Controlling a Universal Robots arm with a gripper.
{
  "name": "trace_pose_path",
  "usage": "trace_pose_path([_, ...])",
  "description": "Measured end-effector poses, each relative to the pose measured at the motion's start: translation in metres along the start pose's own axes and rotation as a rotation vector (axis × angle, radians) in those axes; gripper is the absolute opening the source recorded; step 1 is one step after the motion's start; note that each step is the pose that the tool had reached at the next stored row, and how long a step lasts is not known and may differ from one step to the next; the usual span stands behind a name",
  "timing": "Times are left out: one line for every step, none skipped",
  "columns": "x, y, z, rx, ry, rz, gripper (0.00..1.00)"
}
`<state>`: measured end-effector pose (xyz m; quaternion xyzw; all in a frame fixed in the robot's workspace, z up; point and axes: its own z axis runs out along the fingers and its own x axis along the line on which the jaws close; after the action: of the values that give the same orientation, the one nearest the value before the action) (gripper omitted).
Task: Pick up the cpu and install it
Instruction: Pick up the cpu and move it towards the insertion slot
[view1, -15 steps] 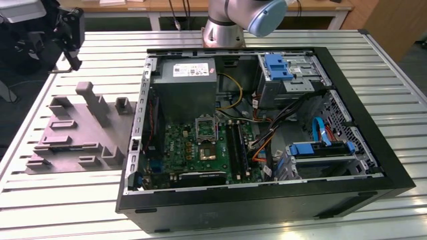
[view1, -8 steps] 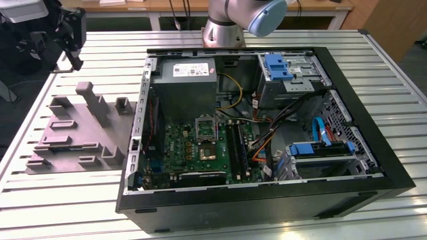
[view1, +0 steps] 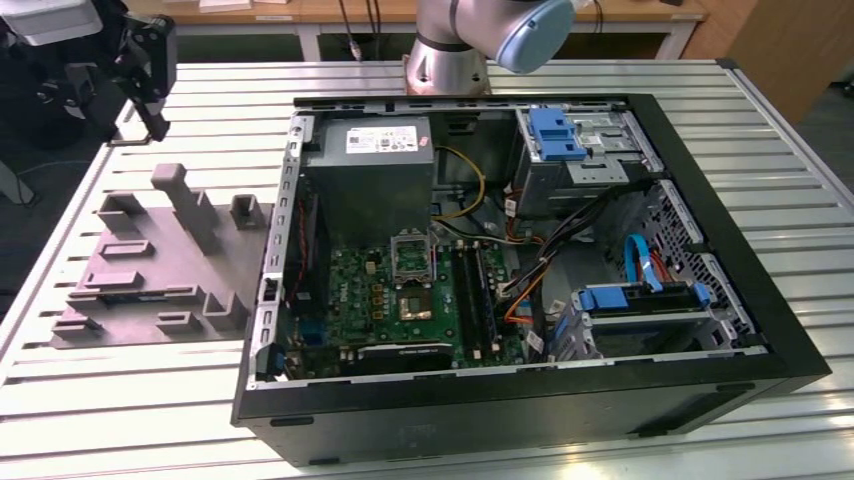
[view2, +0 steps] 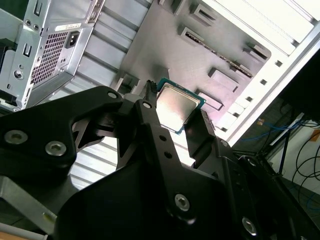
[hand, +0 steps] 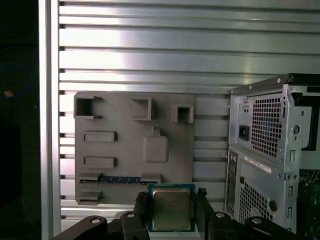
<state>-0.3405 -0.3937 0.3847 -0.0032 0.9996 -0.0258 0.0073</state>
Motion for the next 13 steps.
trace_pose_path([-0.0006,0.0,0.0,0.0,0.0,0.0,0.47])
trace_pose_path([-0.0013,0.0,0.0,0.0,0.0,0.0,0.47])
trace_pose_path([-0.0019,0.0,0.0,0.0,0.0,0.0,0.47])
trace_pose_path([-0.0027,0.0,0.0,0.0,0.0,0.0,0.47])
trace_pose_path([-0.0037,0.0,0.0,0.0,0.0,0.0,0.47])
trace_pose_path([-0.0047,0.0,0.0001,0.0,0.0,0.0,0.47])
trace_pose_path([-0.0054,0.0,0.0001,0.0,0.0,0.0,0.47])
trace_pose_path([-0.0061,0.0,0.0001,0.0,0.0,0.0,0.47])
trace_pose_path([-0.0067,0.0,0.0001,0.0,0.0,0.0,0.47])
trace_pose_path([-0.0071,0.0,0.0001,0.0,0.0001,0.0,0.47])
trace_pose_path([-0.0073,0.0,0.0001,0.0,0.0,0.0,0.47])
trace_pose_path([-0.0073,0.0,0.0001,0.0,0.0,0.0,0.47])
trace_pose_path([-0.0078,0.0,0.0001,0.0,0.0,0.0,0.47])
